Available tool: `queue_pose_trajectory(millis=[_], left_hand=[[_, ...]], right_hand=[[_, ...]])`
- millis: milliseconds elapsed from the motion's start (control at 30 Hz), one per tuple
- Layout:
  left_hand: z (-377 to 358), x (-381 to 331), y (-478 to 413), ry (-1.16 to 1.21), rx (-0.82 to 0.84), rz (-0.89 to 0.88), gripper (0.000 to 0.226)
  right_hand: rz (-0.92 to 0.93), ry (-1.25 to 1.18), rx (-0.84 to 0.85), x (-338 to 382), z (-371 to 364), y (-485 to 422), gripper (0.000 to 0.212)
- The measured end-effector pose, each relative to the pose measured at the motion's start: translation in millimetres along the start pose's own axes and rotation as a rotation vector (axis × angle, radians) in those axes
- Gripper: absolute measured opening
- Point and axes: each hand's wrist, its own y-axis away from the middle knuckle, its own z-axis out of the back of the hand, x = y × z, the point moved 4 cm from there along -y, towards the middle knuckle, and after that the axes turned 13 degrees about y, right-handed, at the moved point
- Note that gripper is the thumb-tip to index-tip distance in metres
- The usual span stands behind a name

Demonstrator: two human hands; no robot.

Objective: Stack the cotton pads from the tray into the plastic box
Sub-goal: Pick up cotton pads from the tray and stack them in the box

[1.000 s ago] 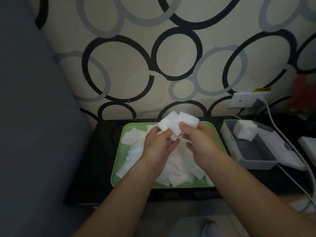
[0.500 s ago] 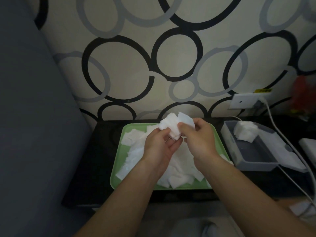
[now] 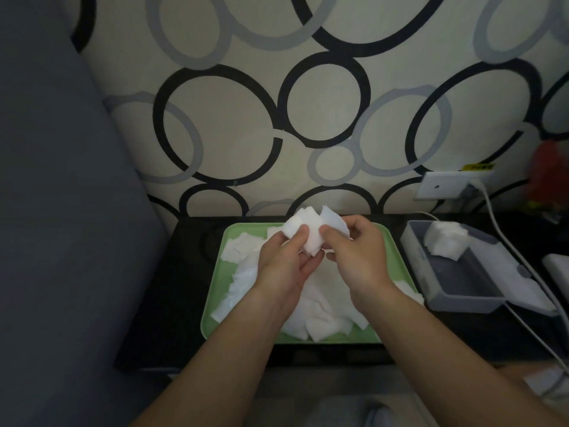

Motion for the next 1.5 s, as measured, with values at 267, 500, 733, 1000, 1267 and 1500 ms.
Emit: queue_pose_trajectory(millis=[267, 500, 733, 1000, 1267, 1500], left_hand=[[2.7, -1.0, -3.1, -0.005, -0.055, -0.011, 0.025], [12.8, -9.8, -8.8, -0.184, -0.179, -0.096, 0.020], [13.1, -14.6, -6.4, -0.453, -0.104, -0.131, 0.014], [-0.2, -12.9, 4.3, -0.575, 0.115, -0.097, 0.012], [-7.8, -6.2, 4.7, -0.723, 0.239, -0.151, 0.009], [-24.2, 14.1, 3.4, -0.749, 0.271, -0.081, 0.023]], right_hand=[[-0.046, -0.014, 0.052, -0.8, -0.7, 0.5, 0.009], [-0.120, -0.134, 0.073, 0.9, 7.6, -3.5, 0.004], [0.157, 0.100, 0.265, 23.3, 31.6, -10.8, 0.016], [0.191, 0.354, 0.344, 22.5, 39.7, -14.9, 0.036], [0.232, 0.548, 0.282, 13.7, 49.6, -23.5, 0.047], [0.227, 0.589, 0.235, 4.7, 70.7, -26.2, 0.042]])
